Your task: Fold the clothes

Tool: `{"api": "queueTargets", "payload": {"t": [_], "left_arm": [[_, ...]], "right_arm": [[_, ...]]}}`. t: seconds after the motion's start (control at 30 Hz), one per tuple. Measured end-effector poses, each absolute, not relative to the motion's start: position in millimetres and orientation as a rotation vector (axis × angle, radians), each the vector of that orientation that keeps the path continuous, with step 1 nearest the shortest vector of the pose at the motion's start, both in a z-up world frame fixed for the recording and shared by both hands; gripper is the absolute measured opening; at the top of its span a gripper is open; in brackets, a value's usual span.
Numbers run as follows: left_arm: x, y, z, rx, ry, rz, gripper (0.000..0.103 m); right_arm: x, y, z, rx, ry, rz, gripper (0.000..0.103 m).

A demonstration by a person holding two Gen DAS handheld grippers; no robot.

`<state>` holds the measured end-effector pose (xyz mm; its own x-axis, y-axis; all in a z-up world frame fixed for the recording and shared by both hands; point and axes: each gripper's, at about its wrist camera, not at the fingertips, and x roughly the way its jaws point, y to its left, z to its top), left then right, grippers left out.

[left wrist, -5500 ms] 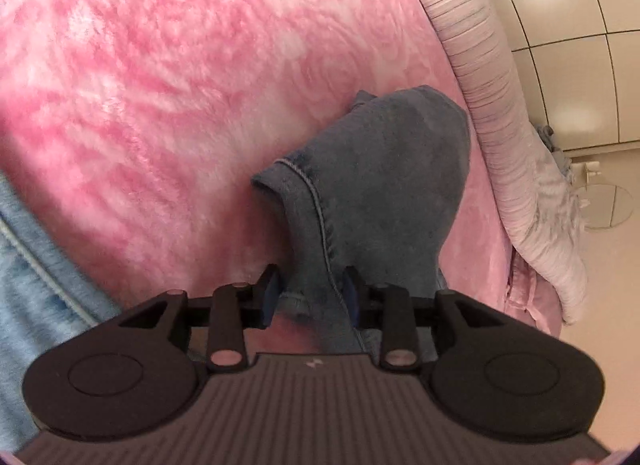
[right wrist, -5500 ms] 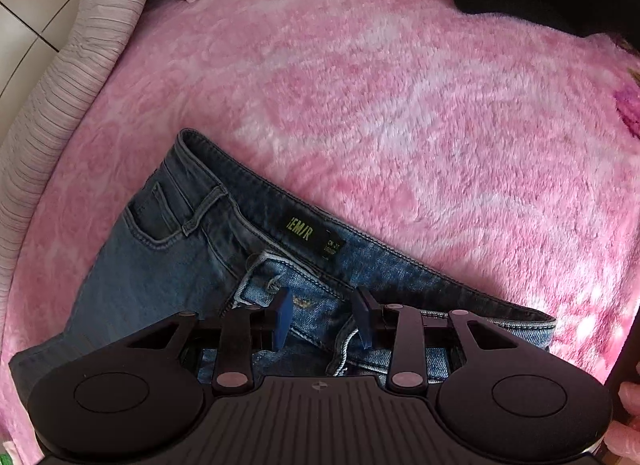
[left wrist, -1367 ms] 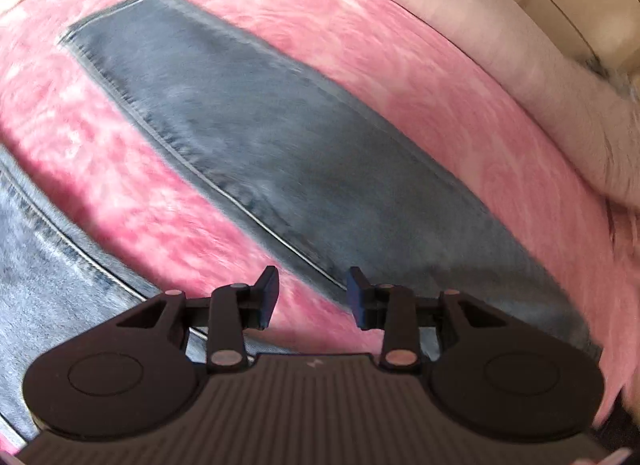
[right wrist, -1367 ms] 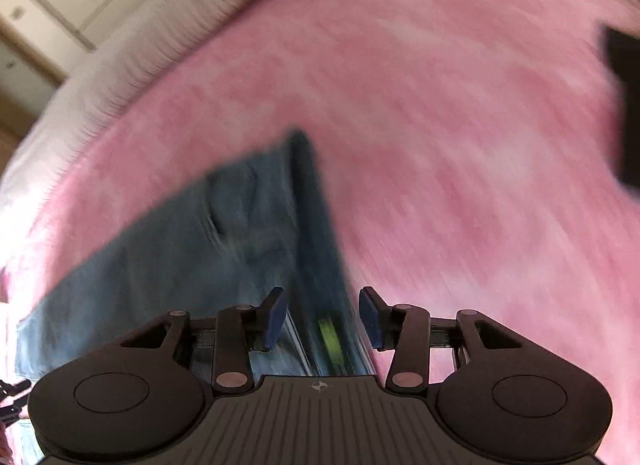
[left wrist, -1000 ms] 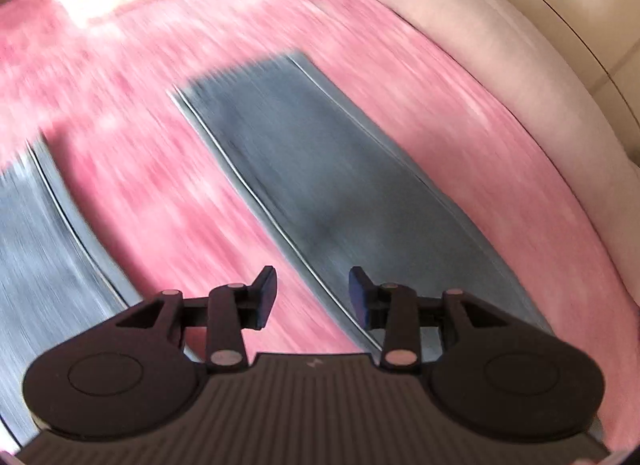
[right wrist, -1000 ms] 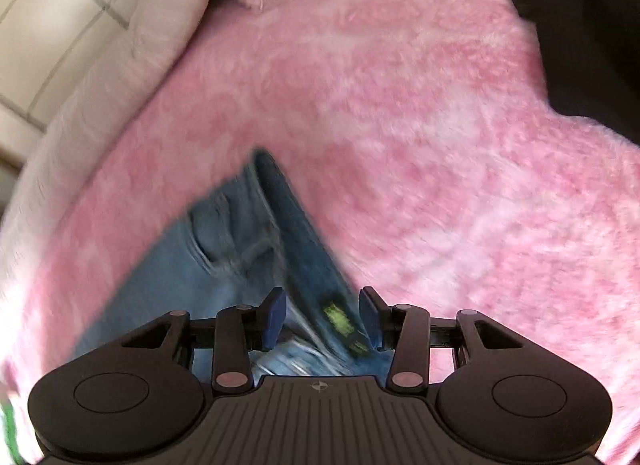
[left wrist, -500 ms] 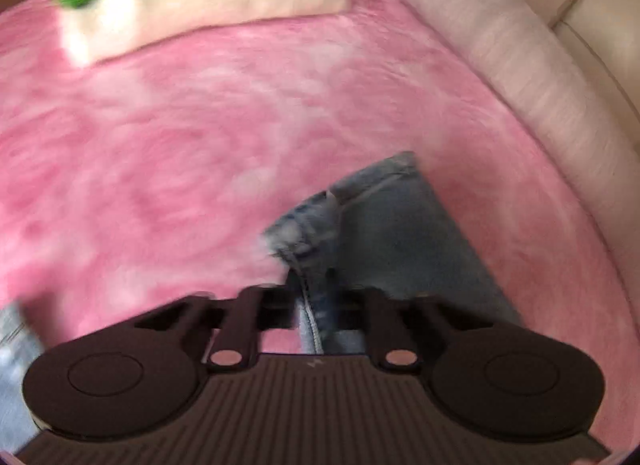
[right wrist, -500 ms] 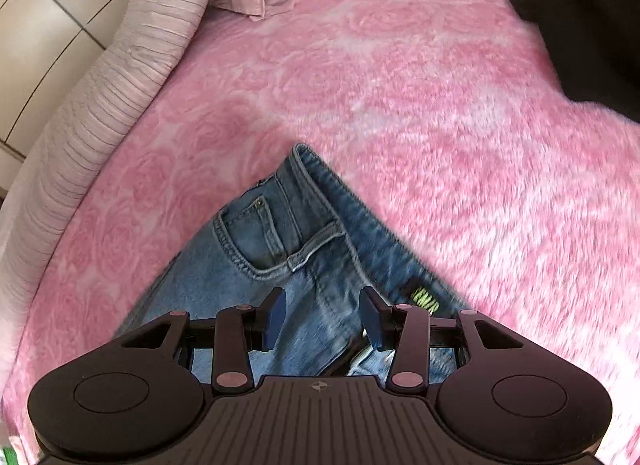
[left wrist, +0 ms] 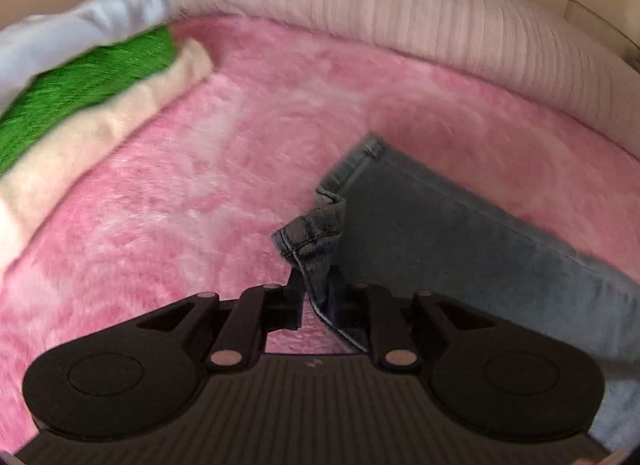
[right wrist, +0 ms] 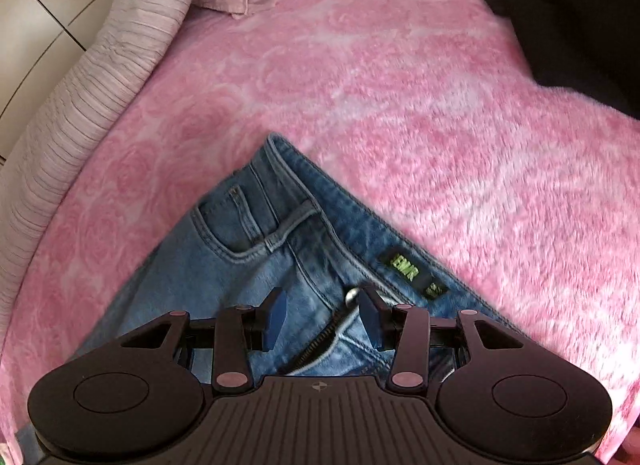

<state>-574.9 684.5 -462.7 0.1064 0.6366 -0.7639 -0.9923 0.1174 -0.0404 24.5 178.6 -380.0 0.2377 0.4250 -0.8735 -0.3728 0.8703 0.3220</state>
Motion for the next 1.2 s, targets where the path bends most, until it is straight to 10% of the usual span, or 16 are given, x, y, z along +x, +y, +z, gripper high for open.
{"api": "queueTargets", "payload": {"t": [0.73, 1.2], "left_arm": [[-700, 362, -410, -1.175, 0.569, 1.544, 0.024], [-706, 343, -407, -1.147, 0.532, 1.563, 0.033]], "right_arm": [[20, -1, -394, 0.155, 1.352, 0.573, 0.045], [26, -34, -398, 0.174, 1.346, 0.599, 0.045]]}}
